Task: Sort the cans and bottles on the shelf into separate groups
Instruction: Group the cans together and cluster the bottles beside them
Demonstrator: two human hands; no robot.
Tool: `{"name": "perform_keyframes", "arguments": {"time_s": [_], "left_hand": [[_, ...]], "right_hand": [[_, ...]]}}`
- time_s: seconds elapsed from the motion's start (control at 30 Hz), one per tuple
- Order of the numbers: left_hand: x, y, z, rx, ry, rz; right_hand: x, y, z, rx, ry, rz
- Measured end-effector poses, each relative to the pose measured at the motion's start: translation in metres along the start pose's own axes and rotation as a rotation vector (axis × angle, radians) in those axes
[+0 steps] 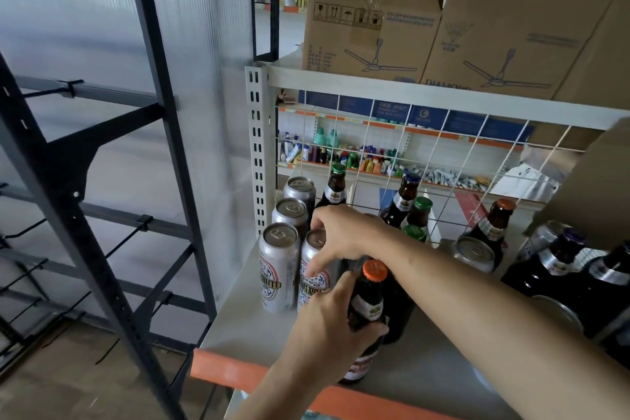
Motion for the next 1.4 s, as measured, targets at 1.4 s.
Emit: {"name": "perform_keyframes", "arguments": {"time_s": [1.4], "left_hand": [[-0.019, 0.029, 0.013, 0.101, 0.075, 0.07]], "right_hand": [[-0.145, -0.144, 0.012, -0.77, 0.32, 0.454]]}}
Point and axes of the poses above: each hand's wrist, its own y-axis towards the middle knuckle, its own z-axis out of the palm, x = y × z, the point moved 3 cm from there along y, towards the middle knuckle, and after that the axes turned 3 degrees about z, right-handed, at the moved point
